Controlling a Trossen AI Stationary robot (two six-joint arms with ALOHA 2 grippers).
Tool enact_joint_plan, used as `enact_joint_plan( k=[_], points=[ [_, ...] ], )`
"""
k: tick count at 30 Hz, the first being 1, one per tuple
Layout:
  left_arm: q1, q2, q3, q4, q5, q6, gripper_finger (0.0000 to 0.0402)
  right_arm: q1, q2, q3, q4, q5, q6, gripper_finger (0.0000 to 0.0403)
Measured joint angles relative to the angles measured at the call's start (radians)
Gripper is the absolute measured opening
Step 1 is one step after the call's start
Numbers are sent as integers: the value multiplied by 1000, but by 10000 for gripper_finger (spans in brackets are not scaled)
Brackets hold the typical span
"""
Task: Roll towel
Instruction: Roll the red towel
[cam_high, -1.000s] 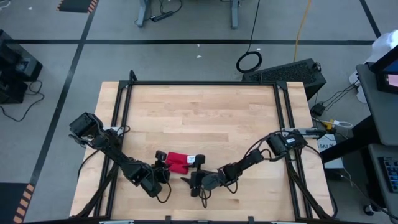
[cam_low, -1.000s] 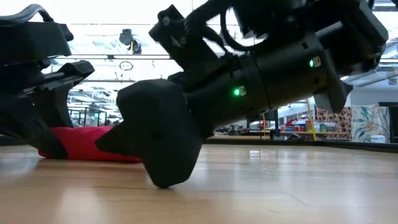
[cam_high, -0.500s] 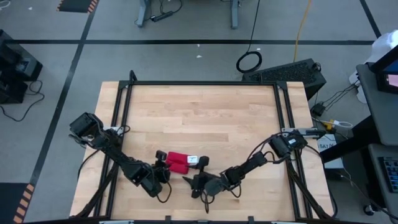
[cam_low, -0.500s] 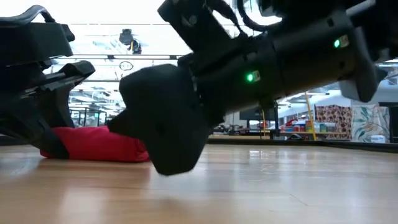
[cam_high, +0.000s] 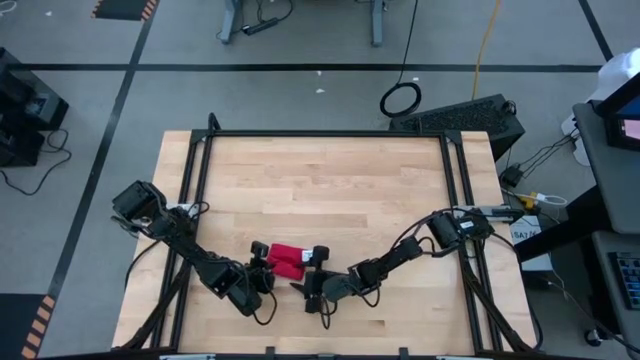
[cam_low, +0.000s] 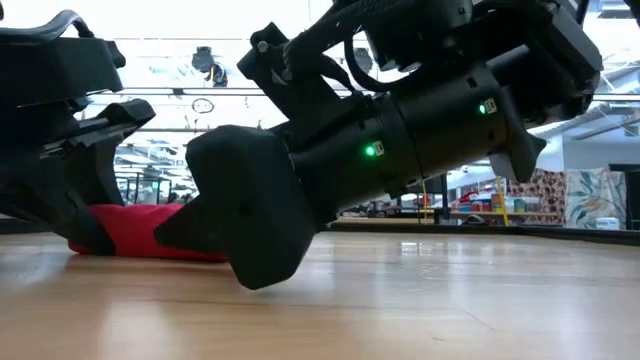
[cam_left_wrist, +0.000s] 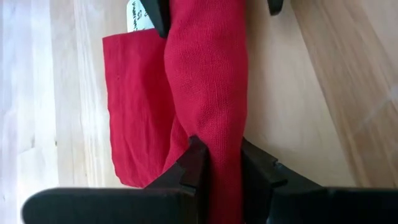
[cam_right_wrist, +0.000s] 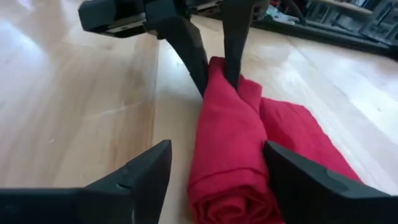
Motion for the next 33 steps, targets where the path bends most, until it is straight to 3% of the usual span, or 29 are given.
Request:
enact_joint_plan(
  k=[9, 16, 25, 29, 33],
  points=[
    [26, 0, 0, 19, 27, -7, 68, 1, -1, 2, -102, 1, 137, 226],
    [27, -13, 0, 19, 20, -144, 73, 0, -1, 2, -125, 5, 228, 185],
    [10, -147, -3, -94, 2, -186, 180, 1, -5, 3, -160, 3, 286, 109],
    [-33, -218, -3, -125, -75, -186, 218, 1, -5, 3, -181, -2, 343, 100],
    [-91, -224, -3, -57, -140, -156, 229, -5, -6, 3, -194, -38, 395, 100]
  ],
)
